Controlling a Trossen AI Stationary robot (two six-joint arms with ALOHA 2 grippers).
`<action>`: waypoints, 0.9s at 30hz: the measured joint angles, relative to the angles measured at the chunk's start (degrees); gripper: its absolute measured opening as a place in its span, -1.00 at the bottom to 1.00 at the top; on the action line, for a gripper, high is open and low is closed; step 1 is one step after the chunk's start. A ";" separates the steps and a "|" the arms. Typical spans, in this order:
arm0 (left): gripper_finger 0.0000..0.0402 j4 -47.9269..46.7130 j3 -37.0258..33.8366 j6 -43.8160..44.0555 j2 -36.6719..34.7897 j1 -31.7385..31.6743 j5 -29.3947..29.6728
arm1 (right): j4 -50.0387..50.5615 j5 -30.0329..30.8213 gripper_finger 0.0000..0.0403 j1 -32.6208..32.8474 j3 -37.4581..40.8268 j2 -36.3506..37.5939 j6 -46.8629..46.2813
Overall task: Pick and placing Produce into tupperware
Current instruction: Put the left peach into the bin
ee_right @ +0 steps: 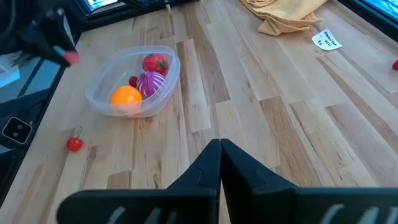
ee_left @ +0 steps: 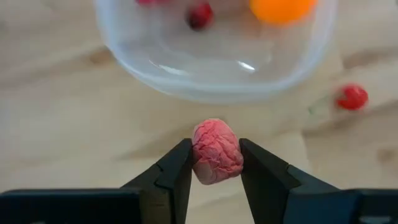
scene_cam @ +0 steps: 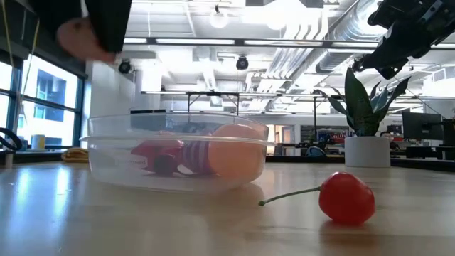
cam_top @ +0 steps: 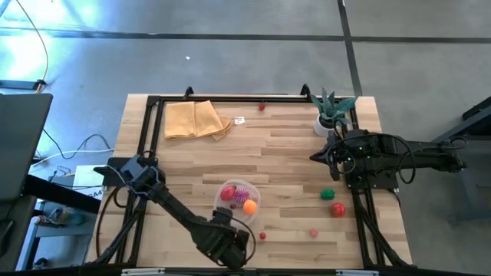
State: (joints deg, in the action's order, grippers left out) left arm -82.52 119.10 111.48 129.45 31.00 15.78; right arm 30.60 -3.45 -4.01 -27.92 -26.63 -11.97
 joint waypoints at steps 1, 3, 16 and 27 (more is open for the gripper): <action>-0.42 -3.08 1.75 -0.02 0.13 -0.33 0.30 | -0.01 0.01 -1.00 -0.02 0.02 0.00 -0.02; -0.42 -7.14 5.23 -0.24 0.11 -1.10 0.85 | -0.01 -0.02 -1.00 -0.02 -0.01 0.02 0.00; -0.42 -5.86 1.61 -12.37 -0.96 -9.23 0.65 | -0.01 -0.02 -1.00 -0.02 -0.01 0.02 0.00; -0.42 2.84 -5.97 -14.93 -0.91 -9.98 -1.97 | -0.01 -0.01 -1.00 -0.02 0.02 0.02 0.00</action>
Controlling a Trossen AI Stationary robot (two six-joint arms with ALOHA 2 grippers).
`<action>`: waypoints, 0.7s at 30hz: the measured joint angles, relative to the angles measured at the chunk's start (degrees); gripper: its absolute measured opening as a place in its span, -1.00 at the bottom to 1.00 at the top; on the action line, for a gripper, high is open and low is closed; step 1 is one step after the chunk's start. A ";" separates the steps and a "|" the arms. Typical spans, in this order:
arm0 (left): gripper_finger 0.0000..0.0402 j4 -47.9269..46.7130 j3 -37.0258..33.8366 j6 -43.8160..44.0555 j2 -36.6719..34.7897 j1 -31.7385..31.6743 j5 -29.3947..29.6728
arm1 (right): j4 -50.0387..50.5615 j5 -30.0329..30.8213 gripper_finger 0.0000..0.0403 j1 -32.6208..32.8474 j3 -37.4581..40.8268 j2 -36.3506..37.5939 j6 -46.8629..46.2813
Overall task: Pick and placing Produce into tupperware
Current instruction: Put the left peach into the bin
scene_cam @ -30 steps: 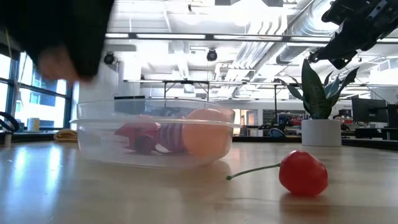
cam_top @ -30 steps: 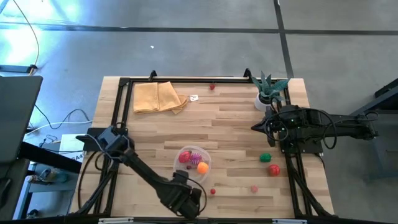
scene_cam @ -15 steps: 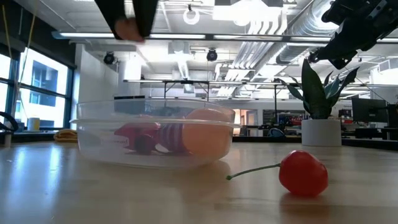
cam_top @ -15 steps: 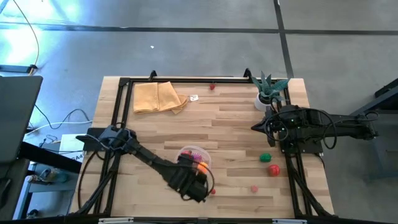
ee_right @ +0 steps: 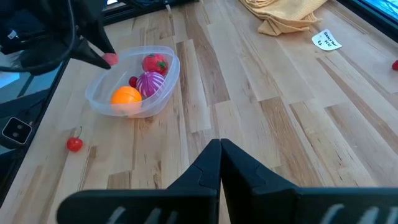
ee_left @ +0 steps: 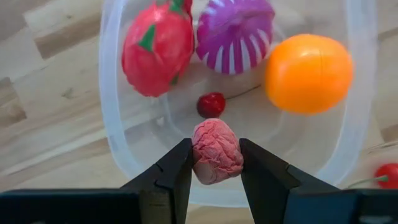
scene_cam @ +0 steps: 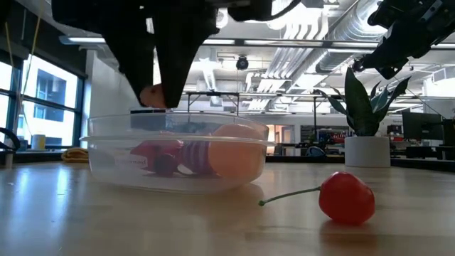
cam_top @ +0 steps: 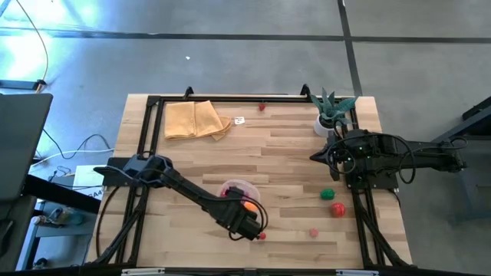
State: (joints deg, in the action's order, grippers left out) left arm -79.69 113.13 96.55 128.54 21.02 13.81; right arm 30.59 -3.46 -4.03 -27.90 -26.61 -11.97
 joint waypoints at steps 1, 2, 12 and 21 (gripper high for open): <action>-0.42 0.26 -0.47 -0.10 0.01 0.00 -0.35 | 0.02 0.02 -1.00 0.00 -0.02 0.00 -0.02; -0.42 0.40 -0.86 -0.11 0.01 0.00 -0.40 | 0.00 0.01 -1.00 0.01 -0.02 0.00 0.00; -0.42 4.97 -4.97 -0.76 0.01 0.00 -1.89 | 0.01 0.02 -1.00 0.02 -0.01 0.00 -0.01; -0.42 6.11 -6.12 -0.79 0.03 0.00 -2.45 | 0.00 0.00 -1.00 0.00 0.00 0.00 0.00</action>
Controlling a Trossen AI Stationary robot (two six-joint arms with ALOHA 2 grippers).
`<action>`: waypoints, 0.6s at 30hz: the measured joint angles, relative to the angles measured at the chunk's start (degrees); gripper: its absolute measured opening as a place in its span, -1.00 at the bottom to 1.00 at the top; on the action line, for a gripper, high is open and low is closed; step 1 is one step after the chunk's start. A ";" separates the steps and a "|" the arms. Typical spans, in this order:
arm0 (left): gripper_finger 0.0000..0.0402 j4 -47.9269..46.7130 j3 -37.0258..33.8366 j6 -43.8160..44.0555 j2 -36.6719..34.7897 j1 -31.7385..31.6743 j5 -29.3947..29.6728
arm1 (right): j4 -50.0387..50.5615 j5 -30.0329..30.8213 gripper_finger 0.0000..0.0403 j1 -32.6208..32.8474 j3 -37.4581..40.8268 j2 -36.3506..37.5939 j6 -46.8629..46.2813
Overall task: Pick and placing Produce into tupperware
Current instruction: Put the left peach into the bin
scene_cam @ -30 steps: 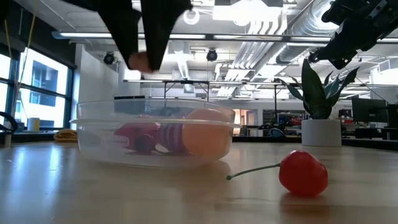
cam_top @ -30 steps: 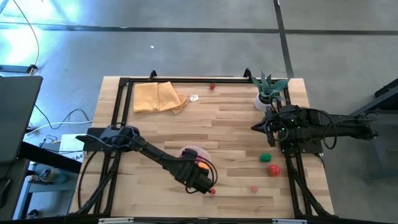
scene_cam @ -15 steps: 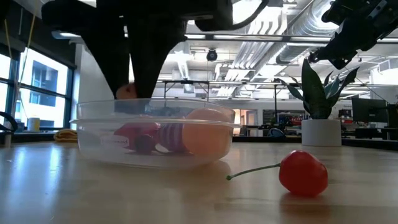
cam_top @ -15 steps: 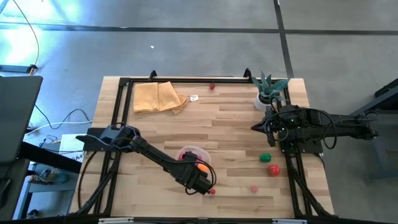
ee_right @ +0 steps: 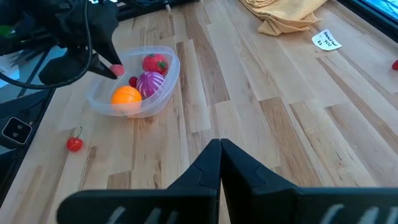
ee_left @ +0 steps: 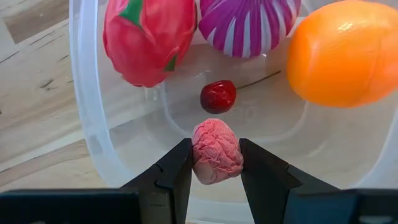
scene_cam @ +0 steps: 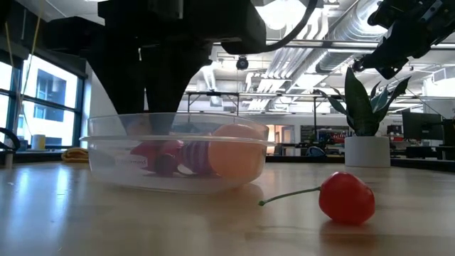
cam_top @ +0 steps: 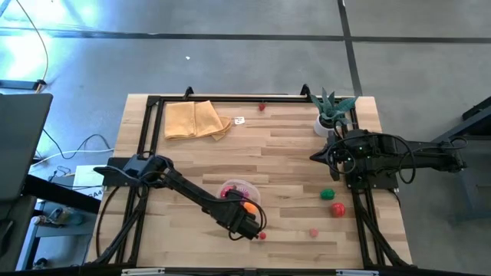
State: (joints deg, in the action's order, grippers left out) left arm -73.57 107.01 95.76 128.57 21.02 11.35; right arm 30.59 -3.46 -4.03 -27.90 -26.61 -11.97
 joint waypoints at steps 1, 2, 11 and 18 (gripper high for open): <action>-0.42 0.10 0.01 -0.04 0.00 0.00 -0.02 | 0.00 0.00 -1.00 0.00 -0.02 0.00 -0.02; -0.42 0.12 0.00 -0.14 0.00 0.00 -0.02 | 0.02 0.02 -1.00 0.00 -0.01 0.00 -0.01; -0.42 0.25 0.01 -0.57 0.00 0.00 -0.26 | 0.00 0.02 -1.00 0.00 -0.01 0.00 0.00; -0.42 0.28 0.01 -0.90 0.00 -0.19 -0.24 | 0.01 0.02 -1.00 0.00 0.00 0.00 0.00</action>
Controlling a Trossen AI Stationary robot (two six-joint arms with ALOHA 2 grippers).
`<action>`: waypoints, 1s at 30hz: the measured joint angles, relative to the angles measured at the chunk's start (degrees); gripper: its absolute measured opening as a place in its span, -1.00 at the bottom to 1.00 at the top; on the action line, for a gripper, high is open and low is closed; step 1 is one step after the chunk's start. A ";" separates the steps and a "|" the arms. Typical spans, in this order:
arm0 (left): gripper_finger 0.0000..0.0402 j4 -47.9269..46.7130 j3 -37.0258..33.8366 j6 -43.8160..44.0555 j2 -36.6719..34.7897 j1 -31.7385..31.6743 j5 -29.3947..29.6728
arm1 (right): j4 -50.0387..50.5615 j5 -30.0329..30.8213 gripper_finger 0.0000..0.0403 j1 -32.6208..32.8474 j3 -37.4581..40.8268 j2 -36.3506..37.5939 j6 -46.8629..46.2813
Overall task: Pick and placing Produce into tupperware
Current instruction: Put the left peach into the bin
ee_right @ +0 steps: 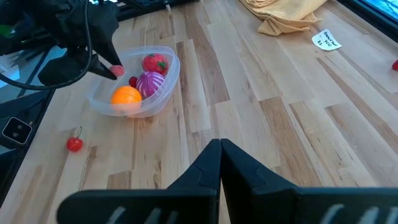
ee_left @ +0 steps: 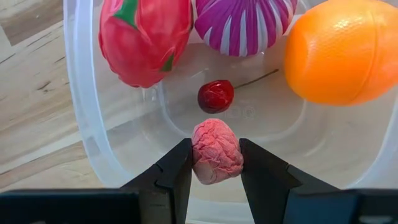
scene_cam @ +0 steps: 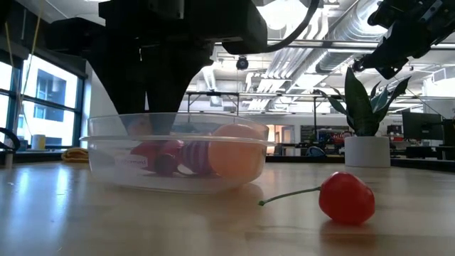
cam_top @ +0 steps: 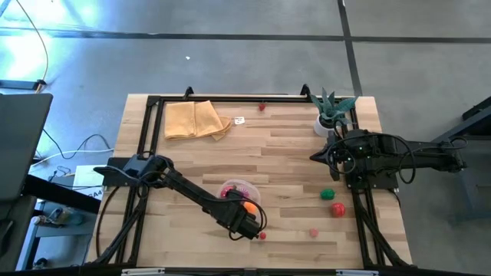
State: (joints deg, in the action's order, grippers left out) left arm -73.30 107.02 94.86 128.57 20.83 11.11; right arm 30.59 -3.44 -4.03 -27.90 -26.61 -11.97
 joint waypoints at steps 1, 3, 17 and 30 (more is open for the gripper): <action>-0.42 0.00 0.00 -0.01 0.00 -0.24 -0.01 | -0.01 -0.01 -1.00 0.01 -0.02 -0.01 0.00; -0.42 0.04 0.00 -0.12 0.00 -0.25 -0.02 | -0.01 0.00 -1.00 0.02 -0.02 0.00 -0.02; -0.42 0.64 0.04 -1.37 1.16 -0.25 1.34 | -0.01 0.00 -1.00 0.02 -0.02 0.00 -0.02; -0.42 1.34 0.04 -1.63 1.73 -0.25 1.14 | -0.01 -0.02 -1.00 0.01 -0.02 0.00 0.00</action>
State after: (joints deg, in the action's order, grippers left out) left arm -71.96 107.07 93.23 130.30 20.58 12.25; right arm 30.59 -3.46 -4.03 -27.92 -26.61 -11.97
